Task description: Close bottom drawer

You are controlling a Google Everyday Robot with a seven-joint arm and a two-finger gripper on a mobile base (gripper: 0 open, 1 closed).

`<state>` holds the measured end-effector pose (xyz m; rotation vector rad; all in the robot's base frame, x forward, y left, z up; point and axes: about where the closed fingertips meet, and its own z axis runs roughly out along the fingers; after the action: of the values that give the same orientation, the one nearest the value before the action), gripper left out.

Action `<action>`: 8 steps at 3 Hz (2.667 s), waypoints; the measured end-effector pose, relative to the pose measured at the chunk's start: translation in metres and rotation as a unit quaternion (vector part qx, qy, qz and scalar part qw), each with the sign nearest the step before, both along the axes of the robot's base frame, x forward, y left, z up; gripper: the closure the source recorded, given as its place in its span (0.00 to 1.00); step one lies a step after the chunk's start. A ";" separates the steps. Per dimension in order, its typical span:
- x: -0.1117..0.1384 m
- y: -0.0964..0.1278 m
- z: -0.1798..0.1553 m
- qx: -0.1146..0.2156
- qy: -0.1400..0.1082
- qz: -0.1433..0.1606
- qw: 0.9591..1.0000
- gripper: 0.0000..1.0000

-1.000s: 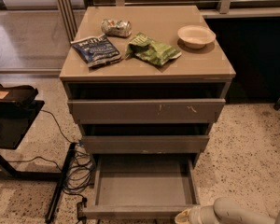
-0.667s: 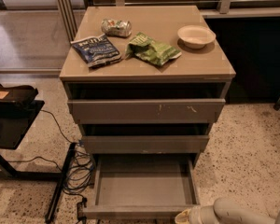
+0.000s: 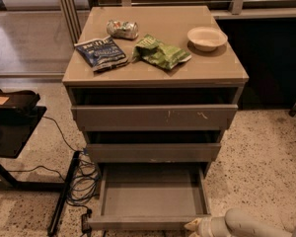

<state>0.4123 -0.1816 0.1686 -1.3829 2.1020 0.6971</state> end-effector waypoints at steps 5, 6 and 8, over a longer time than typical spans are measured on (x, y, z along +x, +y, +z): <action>0.160 0.021 0.011 -0.013 -0.110 0.000 0.994 0.75; 0.160 0.021 0.011 -0.013 -0.110 0.000 0.994 0.53; 0.158 0.032 0.012 -0.019 -0.121 0.013 0.992 0.06</action>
Offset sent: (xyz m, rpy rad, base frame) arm 0.1484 0.0360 0.0210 0.0256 -0.2336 0.0361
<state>0.5698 -0.1494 0.1809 -1.4395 1.9186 0.4740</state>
